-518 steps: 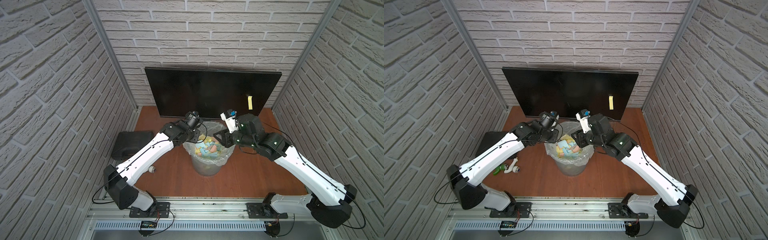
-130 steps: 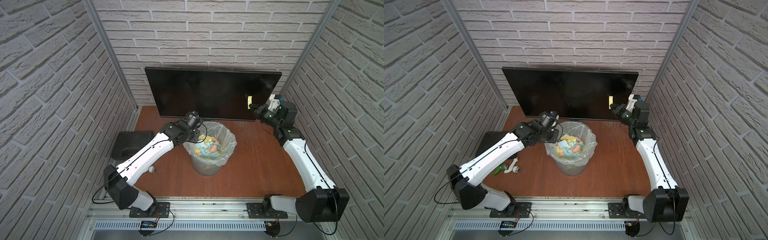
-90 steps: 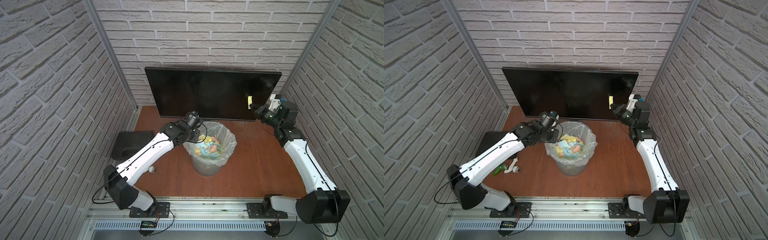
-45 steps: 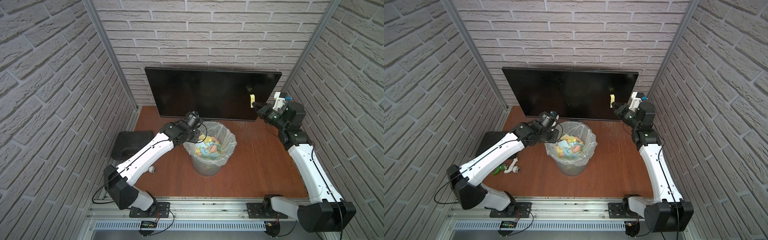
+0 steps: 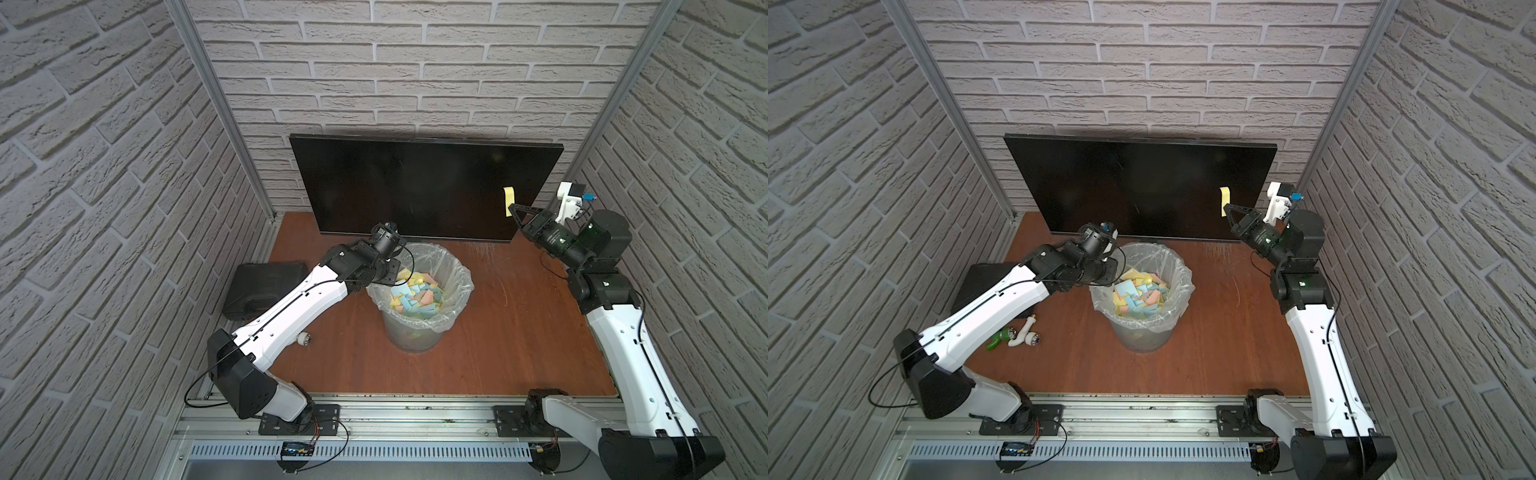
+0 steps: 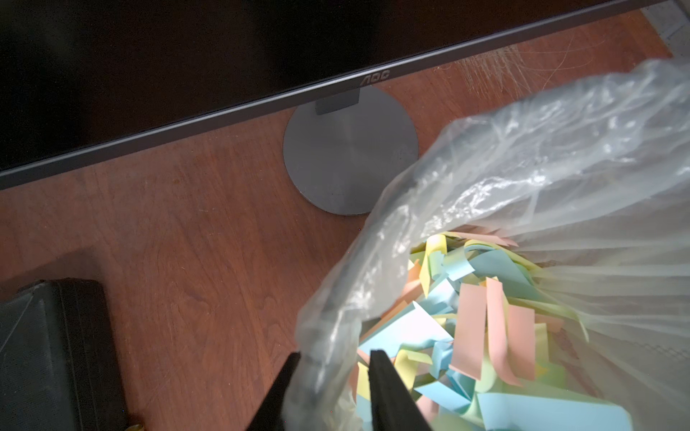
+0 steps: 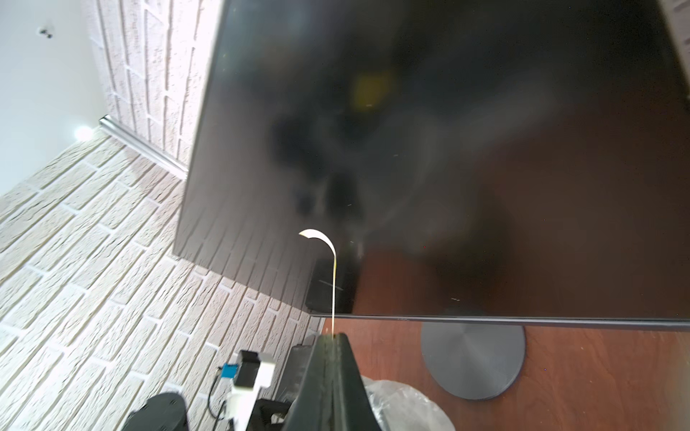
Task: Remove the sticky note from the monitor
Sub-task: Place the sticky note in the trash bin.
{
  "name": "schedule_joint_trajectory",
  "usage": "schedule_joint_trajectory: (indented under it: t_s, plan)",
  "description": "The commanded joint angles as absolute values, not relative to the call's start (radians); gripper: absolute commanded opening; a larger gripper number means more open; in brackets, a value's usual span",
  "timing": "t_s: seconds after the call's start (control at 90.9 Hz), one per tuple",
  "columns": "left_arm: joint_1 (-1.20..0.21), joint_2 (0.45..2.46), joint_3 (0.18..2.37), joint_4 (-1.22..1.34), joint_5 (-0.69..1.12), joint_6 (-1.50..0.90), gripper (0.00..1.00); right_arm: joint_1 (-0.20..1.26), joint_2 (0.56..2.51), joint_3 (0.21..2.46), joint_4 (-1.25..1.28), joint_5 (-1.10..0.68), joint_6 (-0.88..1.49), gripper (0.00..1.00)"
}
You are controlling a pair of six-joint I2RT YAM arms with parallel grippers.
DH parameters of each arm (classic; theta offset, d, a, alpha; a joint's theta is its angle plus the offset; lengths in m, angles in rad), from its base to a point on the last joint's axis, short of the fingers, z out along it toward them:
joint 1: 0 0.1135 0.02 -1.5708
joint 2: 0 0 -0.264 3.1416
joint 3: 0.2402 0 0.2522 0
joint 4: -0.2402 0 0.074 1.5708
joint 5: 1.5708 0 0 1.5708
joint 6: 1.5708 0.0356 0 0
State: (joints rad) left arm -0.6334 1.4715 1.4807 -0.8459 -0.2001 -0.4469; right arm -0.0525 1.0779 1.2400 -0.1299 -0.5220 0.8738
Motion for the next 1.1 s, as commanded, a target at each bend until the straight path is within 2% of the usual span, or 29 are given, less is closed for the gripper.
schedule_joint_trajectory:
  t_s: [0.0, 0.308, 0.594, 1.089]
  plan:
    - [-0.638, 1.476, 1.473, -0.815, -0.179, -0.449, 0.33, -0.049, 1.036, 1.238, -0.123, -0.560, 0.840, 0.03]
    - [-0.640, 1.476, 1.469, -0.813, -0.179, -0.452, 0.33, 0.060, 0.993, 1.226, -0.257, -0.558, 0.707, 0.03]
    - [-0.639, 1.474, 1.468, -0.812, -0.179, -0.453, 0.33, 0.302, 1.028, 1.289, -0.441, -0.462, 0.479, 0.03]
    - [-0.641, 1.471, 1.469, -0.818, -0.179, -0.456, 0.33, 0.683, 1.237, 1.496, -0.745, -0.187, 0.173, 0.03]
